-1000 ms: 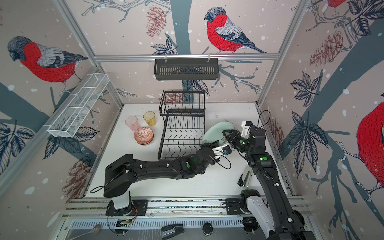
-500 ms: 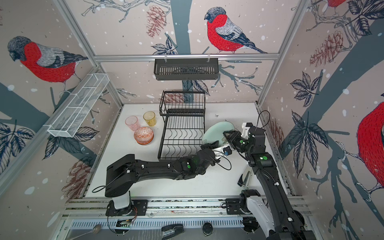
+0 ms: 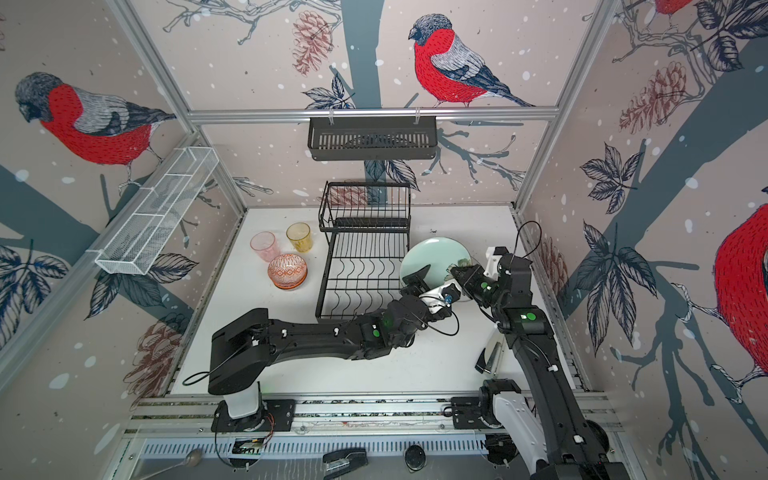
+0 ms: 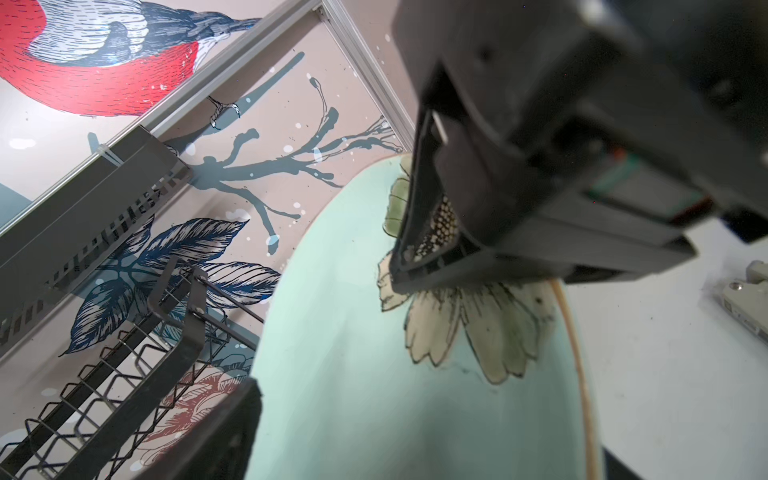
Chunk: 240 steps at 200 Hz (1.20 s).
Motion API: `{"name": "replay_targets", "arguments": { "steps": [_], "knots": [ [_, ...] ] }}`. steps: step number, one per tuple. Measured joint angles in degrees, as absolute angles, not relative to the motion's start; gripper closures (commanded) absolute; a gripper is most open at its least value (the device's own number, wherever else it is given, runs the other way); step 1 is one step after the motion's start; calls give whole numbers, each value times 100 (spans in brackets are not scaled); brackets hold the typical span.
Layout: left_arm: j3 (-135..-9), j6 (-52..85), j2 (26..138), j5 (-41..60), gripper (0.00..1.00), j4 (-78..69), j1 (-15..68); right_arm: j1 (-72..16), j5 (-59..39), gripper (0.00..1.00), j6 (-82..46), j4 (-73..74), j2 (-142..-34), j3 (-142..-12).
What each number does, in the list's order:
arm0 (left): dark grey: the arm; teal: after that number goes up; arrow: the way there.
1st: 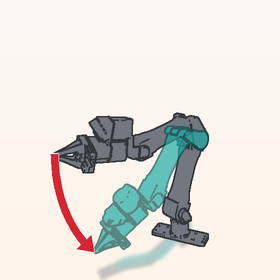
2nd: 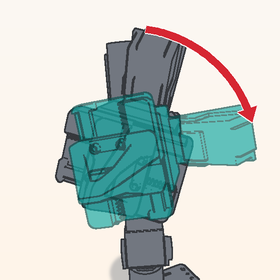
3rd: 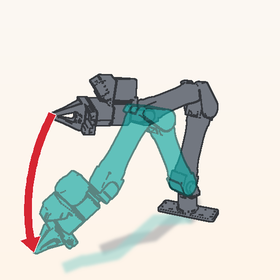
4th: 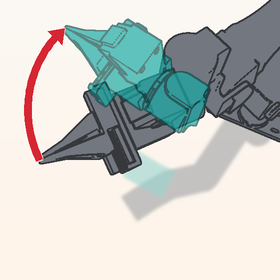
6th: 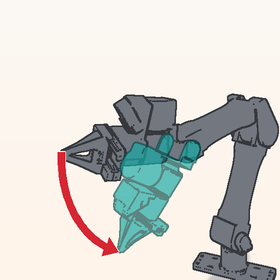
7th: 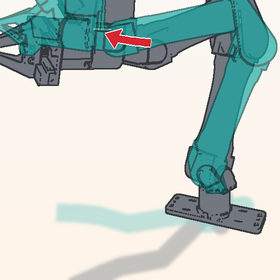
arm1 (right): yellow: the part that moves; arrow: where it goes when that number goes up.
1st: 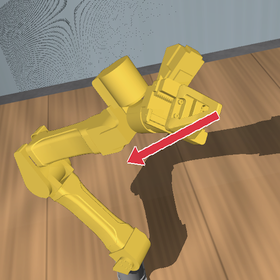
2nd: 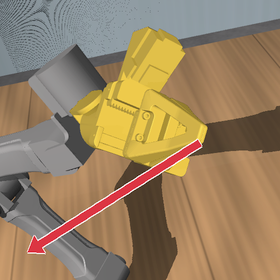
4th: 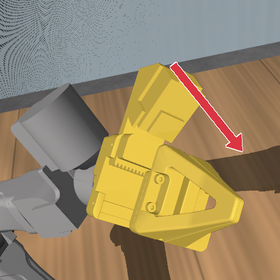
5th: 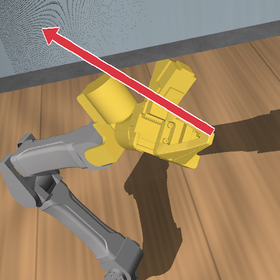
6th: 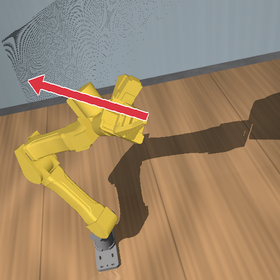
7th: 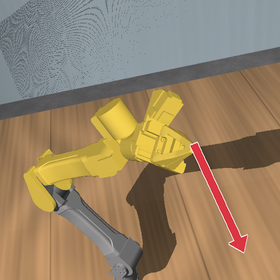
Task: Unload the mixed dishes from the dish rack
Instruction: 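Carry the plate toward the right gripper while the right gripper grasps its rim, then release the plate from the left gripper while the right gripper holds it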
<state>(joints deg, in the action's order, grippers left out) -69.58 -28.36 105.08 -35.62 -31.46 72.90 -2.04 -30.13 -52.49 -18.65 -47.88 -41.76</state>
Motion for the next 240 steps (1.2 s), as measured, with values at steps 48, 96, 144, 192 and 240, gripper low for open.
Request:
{"name": "replay_targets", "arguments": {
  "steps": [48, 96, 144, 192, 240],
  "knots": [
    [-6947, -2829, 10499, -3607, 2, -3181, 7290, -106, -3000, 100, -5245, -1879, -4786, -4176],
    [-6947, -2755, 10460, -3610, 2, -3155, 7290, 45, -3041, 100, -5249, -1876, -4788, -4176],
    [-6943, -2694, 10289, -3476, 2, -2971, 7262, 233, -3229, 100, -5249, -1734, -4840, -4178],
    [-6947, -2285, 9883, -3050, 2, -2410, 7054, 427, -3446, 100, -5382, -1428, -4960, -4230],
    [-6576, -1653, 8923, -3199, 2, -2429, 6643, 652, -3188, 100, -5192, -1376, -5050, -4217]
  ]
}}
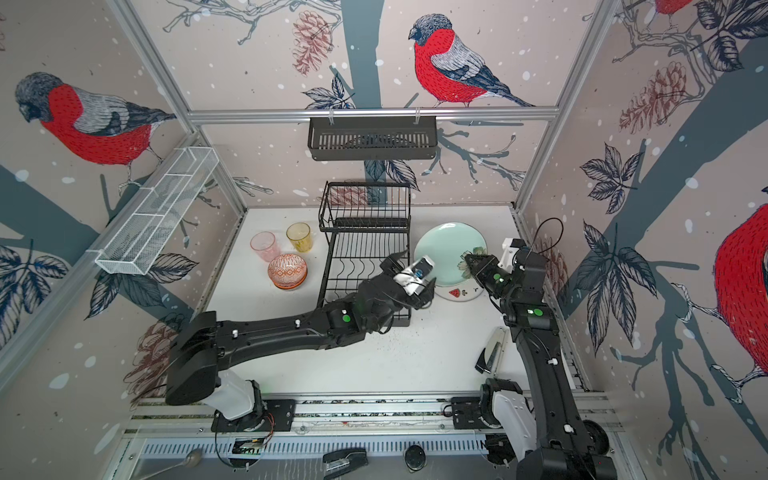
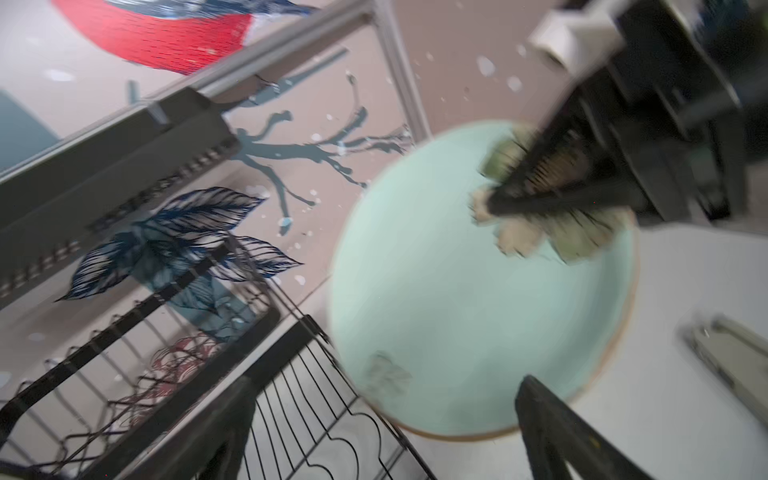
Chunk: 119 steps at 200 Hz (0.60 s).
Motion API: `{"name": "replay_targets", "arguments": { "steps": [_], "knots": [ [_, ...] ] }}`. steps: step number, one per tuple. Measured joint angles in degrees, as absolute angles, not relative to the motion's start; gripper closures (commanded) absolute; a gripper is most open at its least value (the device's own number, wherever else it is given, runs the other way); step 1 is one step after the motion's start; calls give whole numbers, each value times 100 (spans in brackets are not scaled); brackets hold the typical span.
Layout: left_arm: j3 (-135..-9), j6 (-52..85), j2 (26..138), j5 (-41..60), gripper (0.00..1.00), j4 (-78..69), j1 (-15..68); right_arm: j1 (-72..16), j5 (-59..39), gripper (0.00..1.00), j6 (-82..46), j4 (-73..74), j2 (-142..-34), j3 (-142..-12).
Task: Unload the mixed dishes from the dish rack
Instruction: 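Release the plate from the left gripper while the right gripper holds it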
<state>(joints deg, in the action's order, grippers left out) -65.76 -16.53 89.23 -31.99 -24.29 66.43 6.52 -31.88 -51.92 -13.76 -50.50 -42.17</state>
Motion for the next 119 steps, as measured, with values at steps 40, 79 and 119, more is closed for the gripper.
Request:
{"name": "replay_targets", "arguments": {
  "steps": [40, 79, 119],
  "knots": [
    [-6134, -1337, 8296, -3472, 3, -2670, 6558, 845, -3020, 100, -4928, -1719, -5052, -4097],
    [-5863, -1199, 7883, -3647, 2, -2670, 6486, 1000, -2886, 100, -4901, -1678, -5085, -3946],
    [-5559, -1149, 7655, -3894, 2, -2635, 6469, 1068, -2759, 100, -4904, -1577, -5284, -3920]
  ]
}}
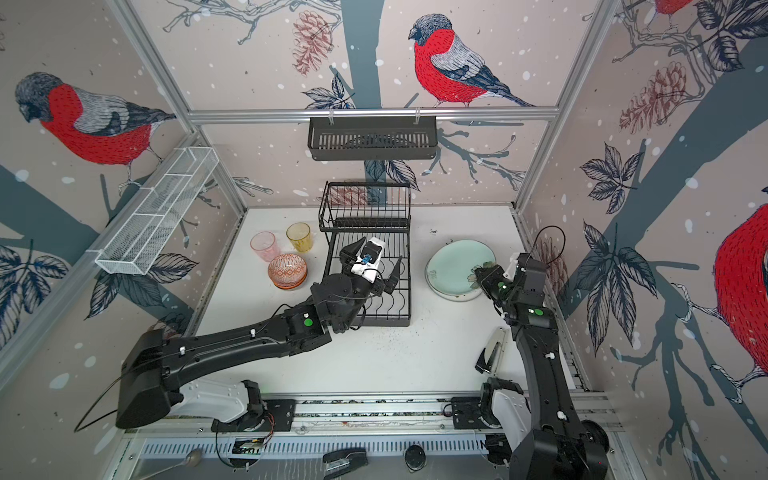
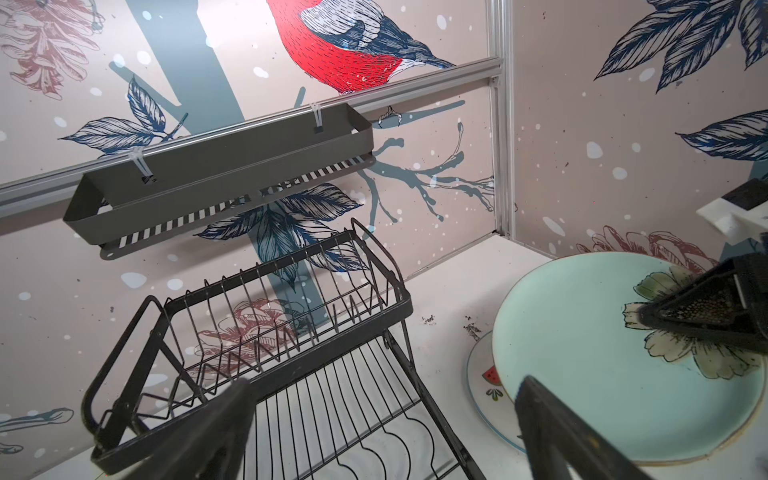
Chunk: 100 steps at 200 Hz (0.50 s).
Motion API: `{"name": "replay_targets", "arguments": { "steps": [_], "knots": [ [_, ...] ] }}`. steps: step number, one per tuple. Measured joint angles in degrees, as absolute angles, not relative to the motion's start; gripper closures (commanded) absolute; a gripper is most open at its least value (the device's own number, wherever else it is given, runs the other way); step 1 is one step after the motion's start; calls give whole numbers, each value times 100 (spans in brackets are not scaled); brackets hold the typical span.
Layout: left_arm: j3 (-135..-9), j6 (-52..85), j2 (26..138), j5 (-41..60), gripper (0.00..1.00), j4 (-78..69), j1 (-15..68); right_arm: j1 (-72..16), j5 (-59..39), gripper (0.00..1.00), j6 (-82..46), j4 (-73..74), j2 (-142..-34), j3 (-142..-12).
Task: Unload the mixed dishes from the dish rack
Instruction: 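Release the plate from the left gripper while the right gripper holds it, then lower the pale green plate onto the watermelon plate and open the right gripper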
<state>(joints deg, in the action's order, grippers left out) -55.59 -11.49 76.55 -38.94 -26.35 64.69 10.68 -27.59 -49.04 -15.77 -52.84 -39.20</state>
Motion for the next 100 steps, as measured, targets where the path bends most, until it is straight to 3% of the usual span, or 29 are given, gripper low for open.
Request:
{"name": "replay_targets", "arguments": {
  "steps": [100],
  "knots": [
    [-4672, -731, 6751, -4117, 3, -2589, 6259, 1160, -2261, 100, -4353, -1448, -6547, -3835]
  ]
}}
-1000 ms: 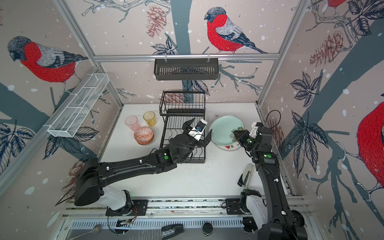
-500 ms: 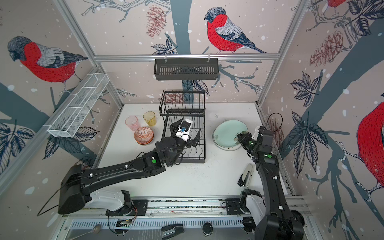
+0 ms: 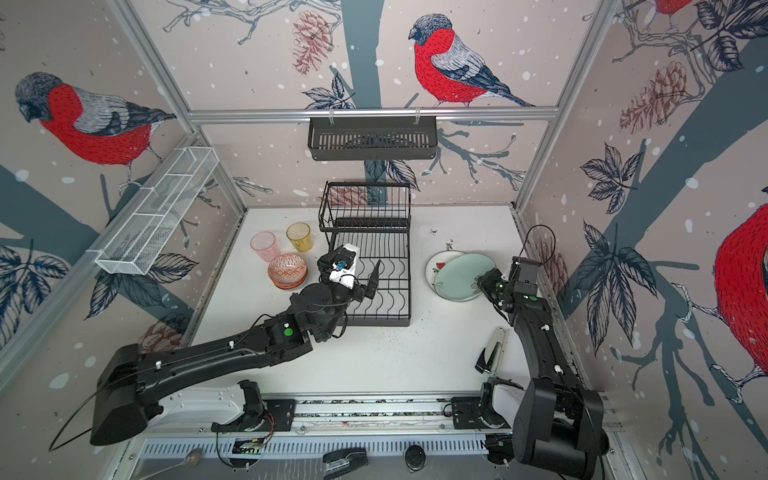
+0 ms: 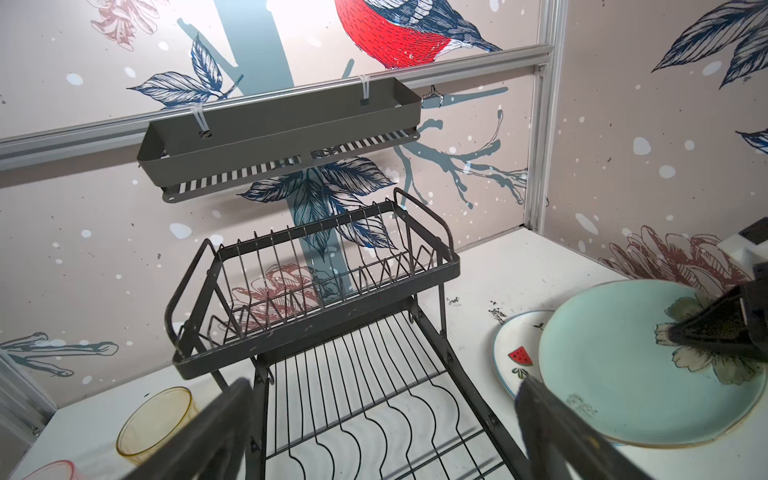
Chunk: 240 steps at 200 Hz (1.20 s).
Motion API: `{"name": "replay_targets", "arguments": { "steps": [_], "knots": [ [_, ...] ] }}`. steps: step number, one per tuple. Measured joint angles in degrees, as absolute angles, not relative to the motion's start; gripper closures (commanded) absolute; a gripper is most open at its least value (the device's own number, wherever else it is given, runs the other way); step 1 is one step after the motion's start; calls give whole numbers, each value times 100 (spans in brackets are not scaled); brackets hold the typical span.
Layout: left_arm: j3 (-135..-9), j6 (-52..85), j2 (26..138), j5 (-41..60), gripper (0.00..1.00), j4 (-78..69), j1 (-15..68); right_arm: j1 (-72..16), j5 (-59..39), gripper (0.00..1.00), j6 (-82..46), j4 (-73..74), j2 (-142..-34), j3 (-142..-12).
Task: Unload the mixed dishes from the dish rack
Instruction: 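Lower the pale green plate onto the watermelon plate and open the right gripper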
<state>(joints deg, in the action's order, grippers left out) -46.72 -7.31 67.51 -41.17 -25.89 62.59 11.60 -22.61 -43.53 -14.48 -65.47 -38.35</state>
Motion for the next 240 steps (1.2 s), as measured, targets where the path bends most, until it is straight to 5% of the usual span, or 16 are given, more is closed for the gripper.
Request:
{"name": "replay_targets", "arguments": {
  "steps": [70, 167, 188, 240],
  "knots": [
    [-4362, -585, 6414, -4226, 2, -2499, 6049, 1166, -2366, 100, -4351, -856, -7074, -3651],
    [-4167, -469, 6235, -4235, 2, -2499, 5859, 1164, -2344, 76, -4329, -644, -7126, -3557],
    [-4141, -434, 6204, -4215, 3, -2499, 5793, 1164, -2335, 66, -4305, -768, -7148, -3555],
    [-4066, -320, 6187, -4200, 2, -2493, 5675, 1107, -2316, 24, -4185, -814, -7164, -3590]
  ]
}}
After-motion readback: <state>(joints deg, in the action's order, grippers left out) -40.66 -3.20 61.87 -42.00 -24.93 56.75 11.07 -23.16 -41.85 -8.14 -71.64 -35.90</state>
